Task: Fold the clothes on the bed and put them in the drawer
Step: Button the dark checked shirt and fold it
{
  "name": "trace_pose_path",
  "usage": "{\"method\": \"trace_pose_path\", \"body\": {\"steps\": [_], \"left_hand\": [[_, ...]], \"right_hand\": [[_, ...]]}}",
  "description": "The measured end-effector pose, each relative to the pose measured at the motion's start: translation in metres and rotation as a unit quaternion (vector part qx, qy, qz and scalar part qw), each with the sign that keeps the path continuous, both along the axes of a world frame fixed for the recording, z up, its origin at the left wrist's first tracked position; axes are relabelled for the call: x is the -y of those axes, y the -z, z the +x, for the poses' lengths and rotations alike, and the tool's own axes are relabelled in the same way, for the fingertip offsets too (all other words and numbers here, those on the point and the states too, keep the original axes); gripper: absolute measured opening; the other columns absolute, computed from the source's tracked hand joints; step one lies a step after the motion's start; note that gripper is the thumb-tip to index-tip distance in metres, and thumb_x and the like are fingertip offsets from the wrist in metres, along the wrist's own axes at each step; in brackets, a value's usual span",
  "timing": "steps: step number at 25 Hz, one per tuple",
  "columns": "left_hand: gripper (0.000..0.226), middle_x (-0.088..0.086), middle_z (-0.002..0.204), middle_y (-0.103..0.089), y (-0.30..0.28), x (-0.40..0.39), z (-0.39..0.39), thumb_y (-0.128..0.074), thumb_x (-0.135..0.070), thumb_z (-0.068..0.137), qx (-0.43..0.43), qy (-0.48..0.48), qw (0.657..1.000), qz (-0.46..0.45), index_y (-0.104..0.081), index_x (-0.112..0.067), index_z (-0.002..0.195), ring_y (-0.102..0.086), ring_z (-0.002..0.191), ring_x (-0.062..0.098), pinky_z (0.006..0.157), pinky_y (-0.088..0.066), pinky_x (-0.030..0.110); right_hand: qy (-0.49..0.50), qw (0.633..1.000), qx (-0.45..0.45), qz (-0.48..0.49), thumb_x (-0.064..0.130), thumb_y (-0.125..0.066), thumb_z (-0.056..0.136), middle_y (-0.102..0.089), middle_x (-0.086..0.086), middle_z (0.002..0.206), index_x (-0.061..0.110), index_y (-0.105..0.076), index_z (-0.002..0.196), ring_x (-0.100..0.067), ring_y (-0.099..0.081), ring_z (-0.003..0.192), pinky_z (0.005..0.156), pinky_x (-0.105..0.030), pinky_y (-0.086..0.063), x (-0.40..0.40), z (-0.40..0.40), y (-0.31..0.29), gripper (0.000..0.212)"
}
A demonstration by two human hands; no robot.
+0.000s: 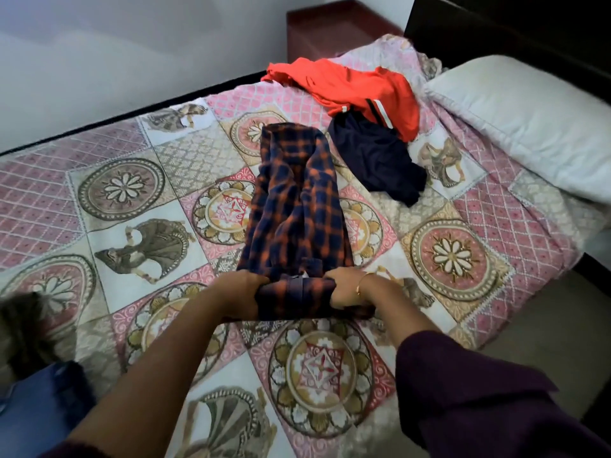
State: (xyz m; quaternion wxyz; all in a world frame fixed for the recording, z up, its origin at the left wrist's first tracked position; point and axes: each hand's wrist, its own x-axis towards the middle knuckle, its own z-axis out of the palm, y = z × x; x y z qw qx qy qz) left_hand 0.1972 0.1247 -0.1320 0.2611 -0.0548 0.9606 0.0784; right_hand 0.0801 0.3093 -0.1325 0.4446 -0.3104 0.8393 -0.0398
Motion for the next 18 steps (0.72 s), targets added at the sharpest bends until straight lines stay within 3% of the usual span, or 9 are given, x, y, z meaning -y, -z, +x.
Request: {"method": "trace_pose_path", "body": {"steps": [2,4,7,9,12,14,16,18], "left_hand": [[0.037,0.007,0.117,-0.063,-0.015,0.028,-0.028,-0.057,-0.027,0.082,-0.002,-0.071,0.997,0.001,-0.060,-0.024,0.119,-0.058,0.105,0.028,0.082,-0.046,0.031],[0.032,0.009,0.113,-0.065,-0.024,0.052,-0.049,-0.059,-0.027,0.084,-0.061,-0.170,0.983,0.028,-0.065,-0.021,0.114,-0.059,0.102,0.028,0.078,-0.045,0.029],[0.029,0.014,0.110,-0.066,-0.022,0.070,-0.076,-0.061,-0.020,0.086,-0.169,-0.282,0.937,0.117,-0.067,-0.014,0.113,-0.060,0.100,0.030,0.079,-0.045,0.032],[0.026,0.017,0.109,-0.065,-0.011,0.072,-0.088,-0.059,-0.017,0.088,-0.218,-0.321,0.914,0.116,-0.067,-0.010,0.111,-0.058,0.101,0.032,0.075,-0.041,0.033],[0.024,0.023,0.109,-0.062,0.018,0.075,-0.107,-0.051,-0.011,0.091,-0.272,-0.349,0.891,0.102,-0.064,-0.003,0.108,-0.055,0.100,0.036,0.076,-0.039,0.036],[0.023,0.029,0.107,-0.058,0.039,0.077,-0.116,-0.044,-0.006,0.094,-0.282,-0.398,0.868,0.092,-0.060,0.004,0.106,-0.053,0.098,0.039,0.075,-0.036,0.039],[0.019,0.032,0.103,-0.055,0.059,0.077,-0.127,-0.040,-0.003,0.093,-0.270,-0.439,0.854,0.072,-0.055,0.006,0.102,-0.052,0.094,0.042,0.071,-0.033,0.040],[0.018,0.030,0.103,-0.053,0.071,0.073,-0.136,-0.039,-0.004,0.093,-0.245,-0.442,0.862,0.029,-0.053,0.006,0.101,-0.053,0.092,0.042,0.069,-0.034,0.041]], "right_hand": [[0.099,0.993,0.060,-0.024,0.010,-0.062,0.076,-0.052,-0.006,0.094,0.009,-0.057,0.102,-0.024,-0.050,0.087,0.063,-0.028,-0.037,0.006,-0.035,-0.012,0.026],[0.210,0.970,0.086,-0.089,0.010,-0.063,0.075,-0.054,-0.006,0.093,0.011,-0.058,0.087,-0.023,-0.050,0.087,0.066,-0.031,-0.039,0.007,-0.063,-0.014,0.013],[0.370,0.900,0.095,-0.209,0.011,-0.068,0.077,-0.059,-0.007,0.107,0.011,-0.060,0.096,-0.026,-0.056,0.099,0.081,-0.034,-0.047,0.010,-0.090,0.003,0.021],[0.444,0.850,0.064,-0.277,0.014,-0.070,0.080,-0.059,-0.004,0.103,0.014,-0.056,0.102,-0.023,-0.057,0.097,0.078,-0.030,-0.048,0.016,-0.099,0.016,0.026],[0.471,0.826,-0.091,-0.296,0.013,-0.060,0.089,-0.059,-0.009,0.109,0.007,-0.055,0.111,-0.025,-0.055,0.101,0.082,-0.031,-0.042,0.031,-0.110,0.041,0.023],[0.465,0.821,-0.174,-0.282,0.004,-0.050,0.093,-0.062,-0.016,0.109,0.002,-0.051,0.115,-0.031,-0.058,0.101,0.076,-0.031,-0.036,0.043,-0.115,0.059,0.023],[0.391,0.845,-0.265,-0.251,-0.002,-0.042,0.092,-0.064,-0.018,0.103,0.002,-0.052,0.115,-0.034,-0.062,0.089,0.064,-0.032,-0.036,0.056,-0.117,0.073,0.024],[0.315,0.847,-0.365,-0.226,-0.004,-0.039,0.086,-0.065,-0.019,0.087,0.002,-0.057,0.104,-0.036,-0.064,0.063,0.047,-0.034,-0.041,0.064,-0.118,0.087,0.026]]}}
